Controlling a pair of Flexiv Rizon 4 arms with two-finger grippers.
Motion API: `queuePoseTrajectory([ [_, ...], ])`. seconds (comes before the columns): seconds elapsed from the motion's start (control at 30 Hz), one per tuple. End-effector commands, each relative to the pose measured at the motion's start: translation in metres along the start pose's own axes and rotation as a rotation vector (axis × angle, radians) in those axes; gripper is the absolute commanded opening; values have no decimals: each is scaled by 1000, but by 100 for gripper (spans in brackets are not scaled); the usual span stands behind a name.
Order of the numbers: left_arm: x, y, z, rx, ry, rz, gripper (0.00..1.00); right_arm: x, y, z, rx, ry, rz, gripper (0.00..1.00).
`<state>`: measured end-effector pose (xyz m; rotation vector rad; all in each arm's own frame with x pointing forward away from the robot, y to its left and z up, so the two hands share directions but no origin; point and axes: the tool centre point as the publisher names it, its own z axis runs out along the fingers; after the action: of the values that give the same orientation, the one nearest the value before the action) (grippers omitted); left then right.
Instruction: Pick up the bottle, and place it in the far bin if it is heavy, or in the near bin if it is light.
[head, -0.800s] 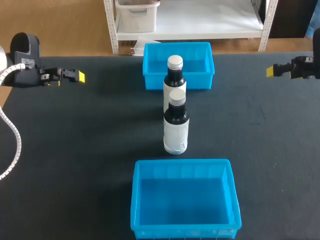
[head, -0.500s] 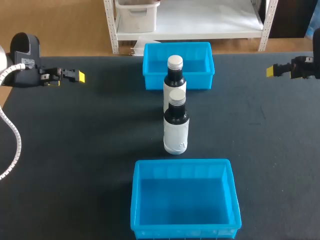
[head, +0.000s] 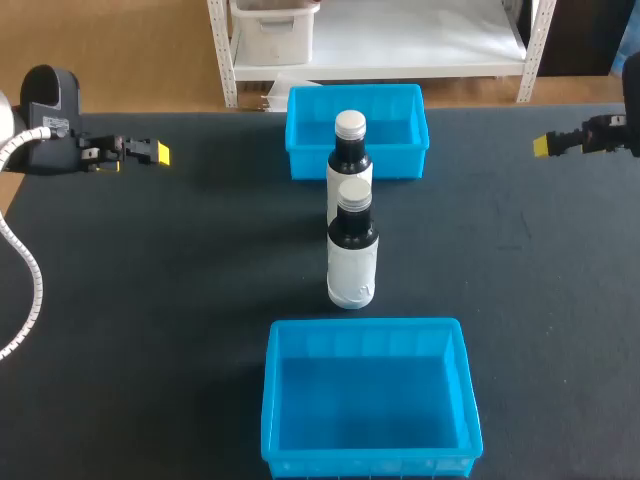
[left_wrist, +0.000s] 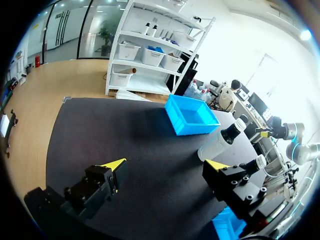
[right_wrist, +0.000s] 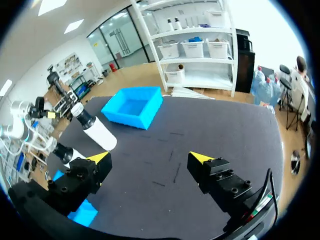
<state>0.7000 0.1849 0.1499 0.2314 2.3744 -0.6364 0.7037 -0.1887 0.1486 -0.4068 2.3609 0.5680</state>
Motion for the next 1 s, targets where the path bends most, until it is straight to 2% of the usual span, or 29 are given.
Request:
queuePoseTrajectory([
  [0.03,0,0,0,0,0,0,100,-6,-9,-8,-467,196,-547,100],
  [0.67,0,0,0,0,0,0,100,-6,-9,-8,-467,196,-547,100],
  [0.73,0,0,0,0,0,0,100,-7,0,1,-524,186,-701,100],
  [0.77,0,0,0,0,0,0,100,-6,5,3,-554,172,-734,100],
  [0.87,0,0,0,0,0,0,100,-4,18,6,-606,109,-801,100],
  [1.0,0,0,0,0,0,0,100,0,39,15,-641,50,-827,100],
])
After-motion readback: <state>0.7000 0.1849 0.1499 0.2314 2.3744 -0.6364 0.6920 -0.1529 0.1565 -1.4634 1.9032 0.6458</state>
